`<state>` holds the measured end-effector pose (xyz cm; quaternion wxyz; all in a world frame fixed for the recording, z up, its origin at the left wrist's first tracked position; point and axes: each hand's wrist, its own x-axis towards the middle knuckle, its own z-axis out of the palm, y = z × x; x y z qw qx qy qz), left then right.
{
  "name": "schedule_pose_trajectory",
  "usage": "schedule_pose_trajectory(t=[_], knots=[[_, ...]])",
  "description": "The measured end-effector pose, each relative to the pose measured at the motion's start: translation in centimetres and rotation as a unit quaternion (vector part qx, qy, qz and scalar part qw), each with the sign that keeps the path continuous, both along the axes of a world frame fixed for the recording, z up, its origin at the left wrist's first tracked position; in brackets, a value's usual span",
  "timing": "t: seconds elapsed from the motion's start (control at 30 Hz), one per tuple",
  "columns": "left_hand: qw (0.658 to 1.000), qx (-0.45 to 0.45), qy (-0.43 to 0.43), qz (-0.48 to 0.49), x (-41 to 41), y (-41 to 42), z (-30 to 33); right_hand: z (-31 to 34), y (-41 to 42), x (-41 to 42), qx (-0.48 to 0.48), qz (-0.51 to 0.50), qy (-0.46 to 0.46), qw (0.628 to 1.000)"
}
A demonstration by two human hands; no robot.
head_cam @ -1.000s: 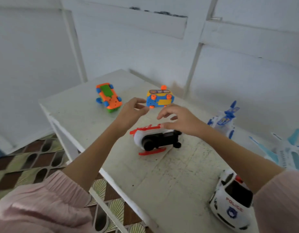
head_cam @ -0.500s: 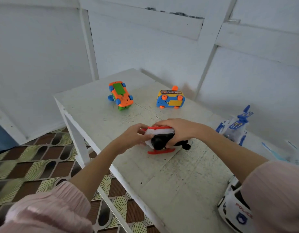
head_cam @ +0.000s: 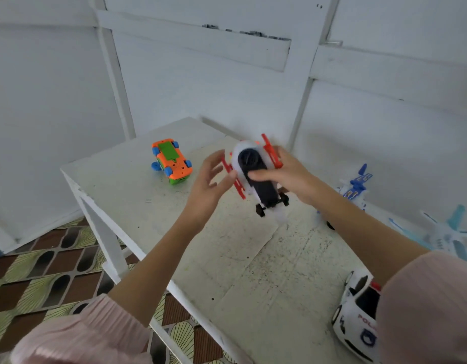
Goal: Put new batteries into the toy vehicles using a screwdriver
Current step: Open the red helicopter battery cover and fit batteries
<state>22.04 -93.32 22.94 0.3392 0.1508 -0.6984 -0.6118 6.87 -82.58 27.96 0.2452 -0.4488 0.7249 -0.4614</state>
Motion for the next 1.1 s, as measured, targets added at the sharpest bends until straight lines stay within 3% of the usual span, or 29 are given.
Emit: schedule_pose_trajectory(t=[0.17,0.4,0.87,1.1], knots=[[0.989,-0.137,0.007,-0.050,-1.6,3.2,1.1,2.9,2.2,0.2,-0.063,-0.087,-0.122,0.987],[0.981,-0.098,0.078,-0.151,-4.0,7.4,2.6,4.0,6.5,0.8,-0.093,-0.123,-0.162,0.975],[0.963,-0.083,0.082,-0.243,-6.4,18.2,4.2,4.8,18.7,0.7,-0.121,-0.173,-0.159,0.965],[0.959,-0.060,0.113,-0.254,-7.1,25.9,3.1,4.3,28.5,1.1,-0.039,-0.214,-0.041,0.975]])
